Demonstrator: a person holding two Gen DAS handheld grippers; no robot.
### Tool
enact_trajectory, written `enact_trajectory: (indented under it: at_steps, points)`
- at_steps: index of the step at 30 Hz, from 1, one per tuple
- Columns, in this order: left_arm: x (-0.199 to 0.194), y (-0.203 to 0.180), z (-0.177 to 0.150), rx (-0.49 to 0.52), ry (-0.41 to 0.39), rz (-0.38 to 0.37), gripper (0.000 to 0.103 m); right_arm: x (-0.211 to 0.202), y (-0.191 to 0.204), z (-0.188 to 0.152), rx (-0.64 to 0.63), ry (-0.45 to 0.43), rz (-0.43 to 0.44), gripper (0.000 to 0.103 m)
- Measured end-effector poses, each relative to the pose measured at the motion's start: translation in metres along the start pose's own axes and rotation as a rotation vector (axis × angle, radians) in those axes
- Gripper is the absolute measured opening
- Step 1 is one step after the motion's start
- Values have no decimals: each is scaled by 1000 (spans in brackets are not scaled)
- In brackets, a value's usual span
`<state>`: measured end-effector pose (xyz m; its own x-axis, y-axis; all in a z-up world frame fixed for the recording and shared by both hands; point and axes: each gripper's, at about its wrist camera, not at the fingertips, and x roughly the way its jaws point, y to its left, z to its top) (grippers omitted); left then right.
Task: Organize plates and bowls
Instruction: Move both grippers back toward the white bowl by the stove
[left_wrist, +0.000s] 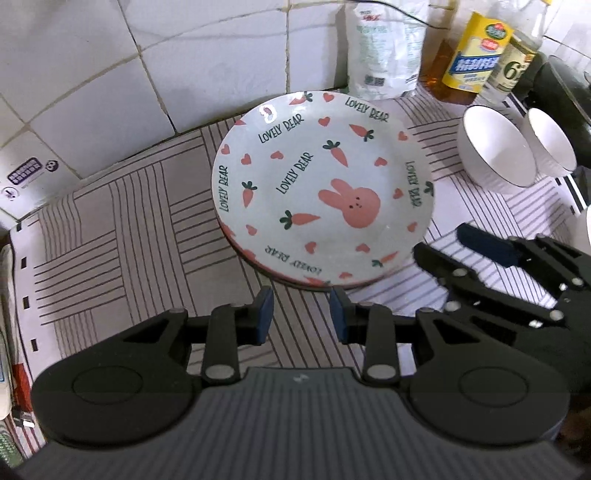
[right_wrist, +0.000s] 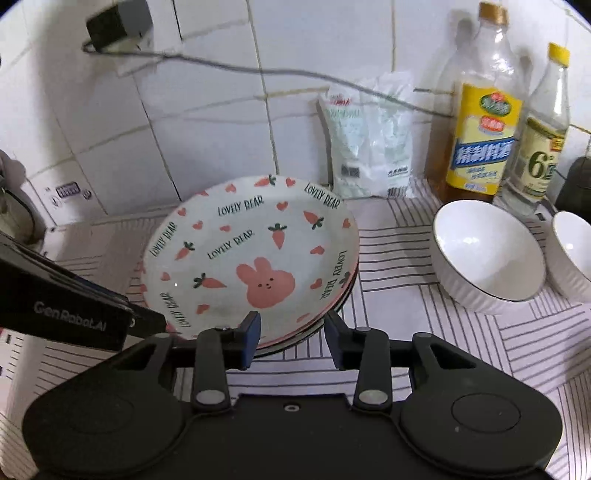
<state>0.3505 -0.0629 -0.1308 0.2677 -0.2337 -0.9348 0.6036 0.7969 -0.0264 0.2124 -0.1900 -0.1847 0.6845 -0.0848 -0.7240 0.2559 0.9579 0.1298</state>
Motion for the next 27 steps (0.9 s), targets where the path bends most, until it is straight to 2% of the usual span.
enact_trajectory:
  at_steps: [4, 10, 16, 20, 24, 27]
  points:
    - [-17, -4, -11, 7, -17, -3, 41, -31, -2, -6, 34, -66, -10, 46]
    - [-45, -23, -29, 24, -31, -22, 45, -81, -6, -15, 50, -145, -46, 48]
    - [-73, -48, -45, 20, -43, -22, 46, -121, -14, -21, 18, -168, -42, 48]
    - [-86, -70, -52, 38, -51, 3, 52, -140, -29, -26, 8, -188, -47, 48]
    - [-93, -96, -54, 39, -58, 29, 55, -155, -49, -32, -15, -202, -33, 58]
    - [-96, -121, -55, 49, -56, 60, 60, -164, -72, -35, -36, -185, -5, 59]
